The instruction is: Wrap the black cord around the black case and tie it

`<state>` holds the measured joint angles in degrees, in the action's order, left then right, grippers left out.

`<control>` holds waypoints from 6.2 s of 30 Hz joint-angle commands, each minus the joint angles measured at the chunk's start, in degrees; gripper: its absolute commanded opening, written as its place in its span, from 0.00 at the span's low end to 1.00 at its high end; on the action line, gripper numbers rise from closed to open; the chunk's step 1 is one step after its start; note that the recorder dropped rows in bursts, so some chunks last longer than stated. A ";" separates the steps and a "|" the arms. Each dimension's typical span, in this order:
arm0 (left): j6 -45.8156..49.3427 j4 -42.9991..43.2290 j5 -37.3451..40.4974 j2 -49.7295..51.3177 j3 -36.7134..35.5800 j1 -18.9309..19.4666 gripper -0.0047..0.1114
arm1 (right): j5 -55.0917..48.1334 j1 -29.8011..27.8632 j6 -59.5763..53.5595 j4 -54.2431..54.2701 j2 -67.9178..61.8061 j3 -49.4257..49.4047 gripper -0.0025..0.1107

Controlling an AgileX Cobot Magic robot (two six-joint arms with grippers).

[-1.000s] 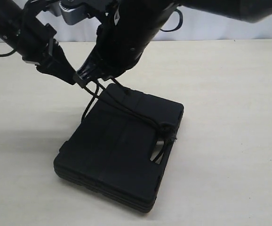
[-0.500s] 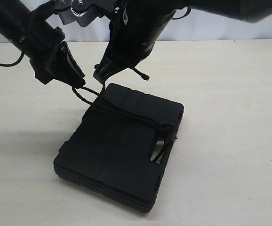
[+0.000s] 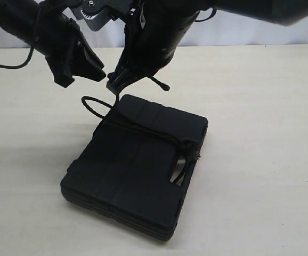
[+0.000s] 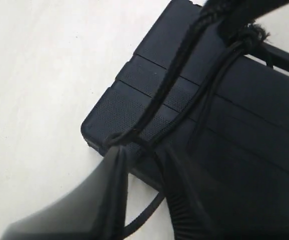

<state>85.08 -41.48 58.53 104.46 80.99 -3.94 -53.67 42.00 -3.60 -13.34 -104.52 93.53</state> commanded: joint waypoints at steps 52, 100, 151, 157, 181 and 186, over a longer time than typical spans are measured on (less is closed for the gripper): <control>20.95 -7.24 -5.49 4.72 0.33 -5.04 0.04 | 0.50 0.00 3.60 -1.14 0.63 0.07 0.10; -40.59 12.12 -6.24 -0.82 0.33 13.34 0.04 | 30.28 -10.52 26.44 21.73 6.69 -47.04 0.62; -58.11 24.27 -11.13 7.07 0.33 29.91 0.04 | 29.82 -25.19 23.76 13.73 4.93 -38.90 0.54; -58.11 23.71 -10.97 7.07 0.33 29.91 0.04 | 24.87 -25.19 22.47 14.26 4.72 -36.99 0.53; -58.11 22.49 -9.29 7.07 0.33 29.91 0.04 | 39.46 -18.86 21.46 16.35 -4.78 -37.64 0.06; -59.08 27.14 -10.44 7.07 0.33 29.91 0.04 | 38.23 -21.96 24.42 16.35 -4.78 -37.64 0.06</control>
<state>27.27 -17.86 49.40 112.03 80.89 25.87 -15.01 22.21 19.19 3.37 -109.00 55.90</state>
